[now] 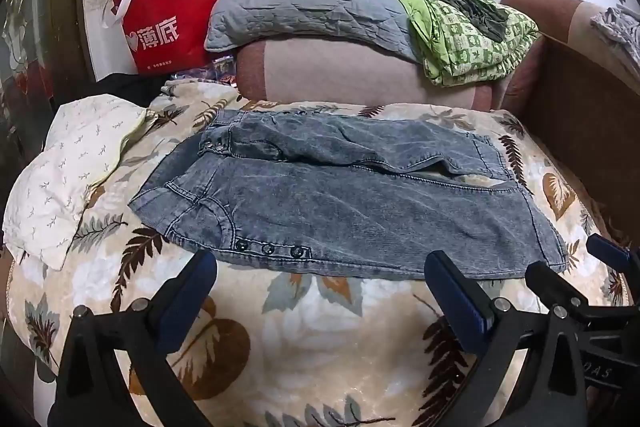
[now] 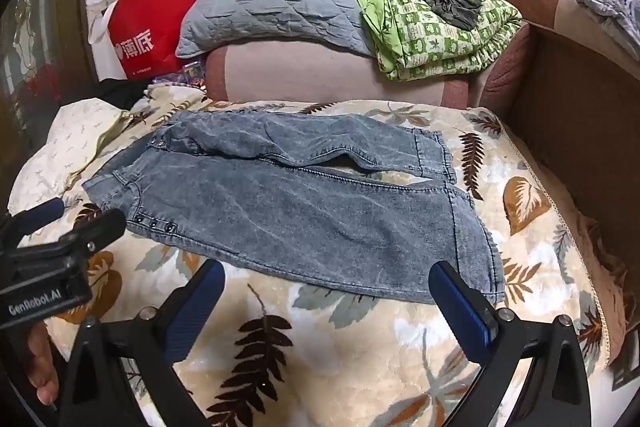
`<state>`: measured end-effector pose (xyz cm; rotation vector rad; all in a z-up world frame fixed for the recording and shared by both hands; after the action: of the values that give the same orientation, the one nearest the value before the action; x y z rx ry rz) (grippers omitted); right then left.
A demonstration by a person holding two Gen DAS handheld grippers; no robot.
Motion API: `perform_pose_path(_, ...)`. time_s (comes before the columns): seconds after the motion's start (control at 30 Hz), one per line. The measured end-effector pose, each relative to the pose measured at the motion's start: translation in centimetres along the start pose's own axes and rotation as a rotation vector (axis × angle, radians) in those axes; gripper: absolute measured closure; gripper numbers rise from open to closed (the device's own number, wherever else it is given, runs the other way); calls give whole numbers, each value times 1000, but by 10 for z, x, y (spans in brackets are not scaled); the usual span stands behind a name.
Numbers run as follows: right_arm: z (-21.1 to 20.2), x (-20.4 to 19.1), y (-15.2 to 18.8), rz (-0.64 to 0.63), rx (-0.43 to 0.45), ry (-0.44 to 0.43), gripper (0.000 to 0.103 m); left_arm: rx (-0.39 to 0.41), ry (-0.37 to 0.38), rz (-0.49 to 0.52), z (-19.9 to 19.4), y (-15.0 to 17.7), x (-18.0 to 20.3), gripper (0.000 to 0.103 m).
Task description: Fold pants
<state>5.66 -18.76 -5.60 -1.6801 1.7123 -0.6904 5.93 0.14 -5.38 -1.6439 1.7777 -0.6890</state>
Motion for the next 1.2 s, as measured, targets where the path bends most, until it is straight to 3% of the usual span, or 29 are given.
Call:
perform_pose_path(0.2,3,2,-2,6,-6,2,0,-19,6,-24,-1,-10,0,0)
perform_pose_path(0.23,4,2,-3,9,-6,0,0,5,13,-23,-2,-5,-2,0)
perform_pose_path(1.2,9,8,-4,41,-14,30,0,-17,-1,-52,6,5,-13,0)
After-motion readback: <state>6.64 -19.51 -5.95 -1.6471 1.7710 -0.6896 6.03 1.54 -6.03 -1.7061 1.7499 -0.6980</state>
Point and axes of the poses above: each gripper's, at about its wrist camera, not at the fingertips, and z roughly the way its jaws point, x to its right, y to its underside, the point moved 8 cm from there along z, roughly the way its jaws point, and after that the axes turned 7 degrees about z, right-handed, at the moved point
